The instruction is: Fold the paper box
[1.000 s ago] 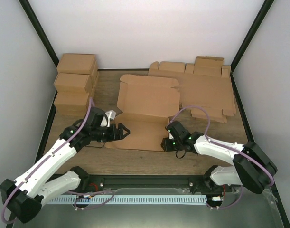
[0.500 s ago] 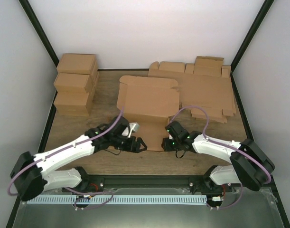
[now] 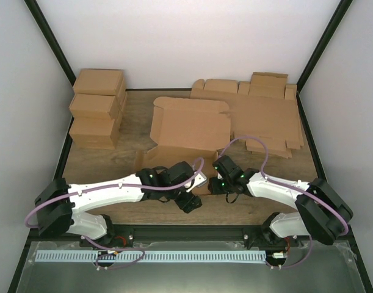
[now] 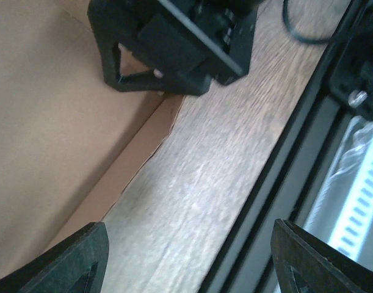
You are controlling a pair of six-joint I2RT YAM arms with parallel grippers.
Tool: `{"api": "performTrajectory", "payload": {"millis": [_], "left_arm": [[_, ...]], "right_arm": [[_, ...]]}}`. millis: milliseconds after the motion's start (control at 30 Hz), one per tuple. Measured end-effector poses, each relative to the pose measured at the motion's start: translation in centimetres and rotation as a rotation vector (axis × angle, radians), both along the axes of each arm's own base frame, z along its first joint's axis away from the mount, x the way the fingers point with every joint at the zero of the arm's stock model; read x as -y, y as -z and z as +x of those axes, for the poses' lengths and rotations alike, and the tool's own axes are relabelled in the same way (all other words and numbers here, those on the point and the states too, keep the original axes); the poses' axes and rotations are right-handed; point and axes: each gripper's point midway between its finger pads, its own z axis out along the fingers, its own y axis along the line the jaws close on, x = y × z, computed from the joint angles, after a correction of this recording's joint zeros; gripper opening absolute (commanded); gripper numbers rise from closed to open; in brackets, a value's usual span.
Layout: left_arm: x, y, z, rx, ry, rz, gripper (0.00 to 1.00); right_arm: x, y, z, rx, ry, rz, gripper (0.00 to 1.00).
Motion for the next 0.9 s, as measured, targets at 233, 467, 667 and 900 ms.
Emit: {"api": "performTrajectory", "payload": {"millis": [233,467,667,900], "left_arm": [[-1.6,2.0,-0.4,0.144,0.205,0.067,0.60],[-1.7,2.9,0.0,0.234,0.329,0.111,0.51],[-2.0,4.3,0.2,0.273,0.402,0.165,0.41],[-2.3,6.2,0.2,0.265,0.454,0.219,0.27]], "right_arm": [[0.2,-0.2,0.1,0.012,0.001,-0.005,0.44],[0.5,-0.5,0.2,0.026,0.002,-0.013,0.44],[0.7,-0.6,0.2,0.032,0.010,-0.025,0.46],[1.1,-0.7,0.8,0.044,0.028,-0.064,0.47]]}}
